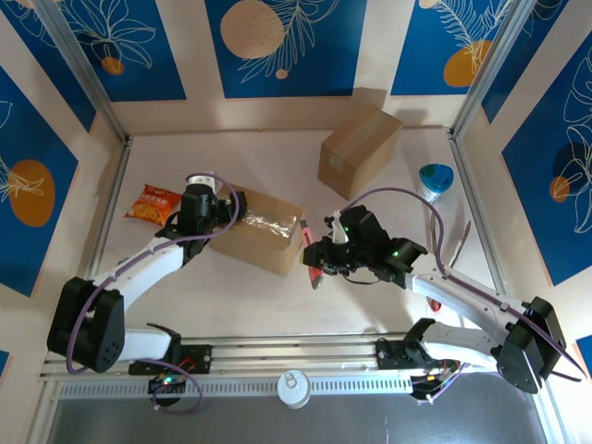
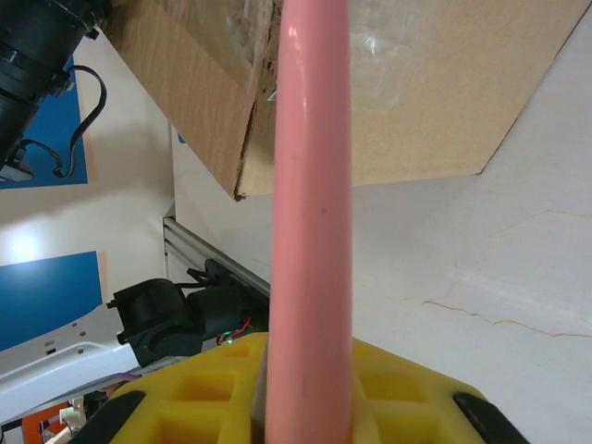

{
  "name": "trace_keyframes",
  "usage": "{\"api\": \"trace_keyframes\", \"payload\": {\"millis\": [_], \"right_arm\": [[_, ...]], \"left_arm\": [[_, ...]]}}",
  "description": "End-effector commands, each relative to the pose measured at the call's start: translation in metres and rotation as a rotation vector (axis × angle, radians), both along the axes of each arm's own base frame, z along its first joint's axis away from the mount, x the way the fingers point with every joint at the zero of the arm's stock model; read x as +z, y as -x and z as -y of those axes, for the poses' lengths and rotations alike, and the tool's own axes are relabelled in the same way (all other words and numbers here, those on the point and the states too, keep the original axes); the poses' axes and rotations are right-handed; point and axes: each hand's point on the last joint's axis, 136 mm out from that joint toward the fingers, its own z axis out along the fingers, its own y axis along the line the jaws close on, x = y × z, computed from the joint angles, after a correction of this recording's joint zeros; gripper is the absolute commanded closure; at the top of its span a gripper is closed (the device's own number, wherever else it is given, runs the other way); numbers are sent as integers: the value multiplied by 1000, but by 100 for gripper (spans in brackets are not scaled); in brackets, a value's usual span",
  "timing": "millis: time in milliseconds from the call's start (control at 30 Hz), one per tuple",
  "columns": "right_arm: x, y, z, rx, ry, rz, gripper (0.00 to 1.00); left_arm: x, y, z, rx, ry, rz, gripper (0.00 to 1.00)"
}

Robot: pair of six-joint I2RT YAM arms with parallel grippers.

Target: Unpack the express box

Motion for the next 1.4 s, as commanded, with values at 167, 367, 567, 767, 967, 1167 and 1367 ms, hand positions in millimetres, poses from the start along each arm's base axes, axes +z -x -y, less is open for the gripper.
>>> {"api": "trace_keyframes", "payload": {"millis": [167, 367, 567, 767, 967, 1167, 1367], "right_arm": [[13, -6, -4, -8, -23, 8, 100], [12, -7, -6, -4, -25, 5, 100], [10, -7, -8, 1, -28, -7, 100], [10, -1, -13, 12, -39, -21, 100], [12, 8, -18, 30, -52, -26, 100], [14, 16, -24, 49, -61, -26, 100], [17, 23, -28, 64, -71, -26, 100]], "left_arm": [[-94, 51, -30, 32, -172, -337, 0], [-94, 51, -30, 32, -171, -335, 0], [-94, 51, -30, 32, -170, -336, 0], [-95, 51, -30, 35, -171, -338, 0], [-97, 50, -29, 35, -170, -341, 0], [-100, 50, -29, 36, -168, -347, 0], [-102, 49, -28, 36, -165, -351, 0]]}}
